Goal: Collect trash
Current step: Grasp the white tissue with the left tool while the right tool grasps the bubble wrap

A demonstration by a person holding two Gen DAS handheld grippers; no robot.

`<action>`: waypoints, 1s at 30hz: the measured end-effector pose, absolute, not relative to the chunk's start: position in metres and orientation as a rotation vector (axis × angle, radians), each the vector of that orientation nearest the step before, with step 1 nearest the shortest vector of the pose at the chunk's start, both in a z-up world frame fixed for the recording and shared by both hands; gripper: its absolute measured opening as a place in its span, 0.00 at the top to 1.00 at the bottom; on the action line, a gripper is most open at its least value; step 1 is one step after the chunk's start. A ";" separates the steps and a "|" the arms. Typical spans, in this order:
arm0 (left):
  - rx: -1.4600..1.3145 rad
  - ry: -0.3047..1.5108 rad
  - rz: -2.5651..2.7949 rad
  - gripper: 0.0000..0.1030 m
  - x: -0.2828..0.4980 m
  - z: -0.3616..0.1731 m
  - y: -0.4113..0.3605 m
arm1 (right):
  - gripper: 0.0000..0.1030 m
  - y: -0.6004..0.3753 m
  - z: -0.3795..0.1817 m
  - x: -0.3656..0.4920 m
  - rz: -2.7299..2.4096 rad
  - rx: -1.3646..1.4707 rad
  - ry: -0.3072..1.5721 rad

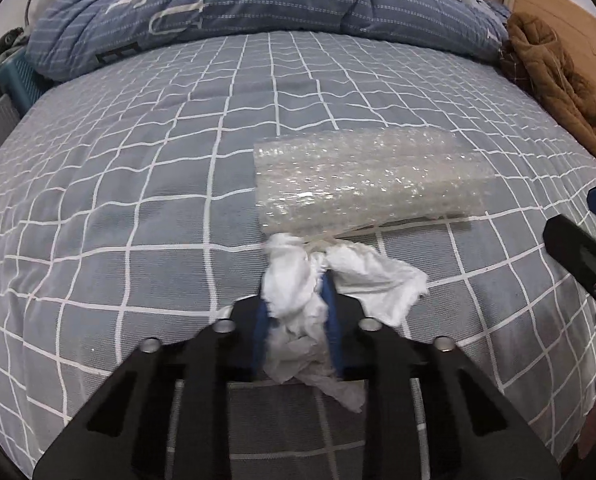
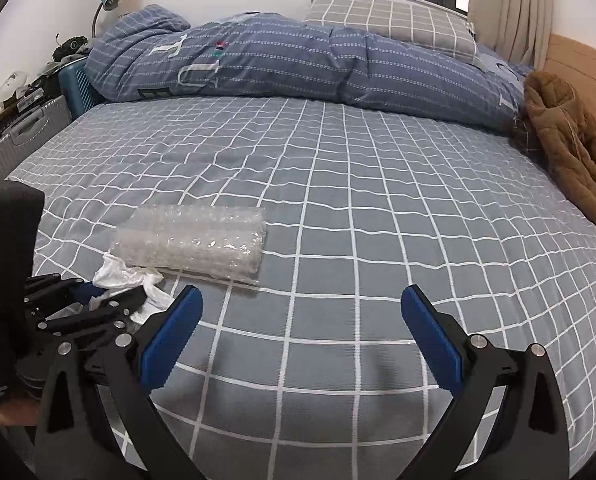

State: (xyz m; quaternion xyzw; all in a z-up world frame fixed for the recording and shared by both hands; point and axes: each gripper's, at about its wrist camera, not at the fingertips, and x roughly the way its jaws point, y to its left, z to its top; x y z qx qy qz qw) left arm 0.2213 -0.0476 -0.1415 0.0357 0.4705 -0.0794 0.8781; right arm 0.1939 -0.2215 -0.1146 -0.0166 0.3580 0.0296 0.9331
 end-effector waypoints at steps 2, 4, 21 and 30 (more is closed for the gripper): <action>0.068 0.987 -0.176 0.89 0.220 -0.138 -0.042 | 0.07 -0.217 -0.117 0.195 0.062 -0.036 0.740; 0.066 0.985 -0.179 0.90 0.218 -0.133 -0.036 | 0.07 -0.210 -0.118 0.195 0.070 -0.052 0.742; -0.044 0.891 -0.004 0.90 0.219 -0.089 0.071 | 0.07 -0.121 -0.126 0.251 0.326 -0.321 0.781; -0.076 0.894 -0.001 0.90 0.223 -0.091 0.079 | 0.15 -0.125 -0.149 0.274 0.316 -0.239 0.887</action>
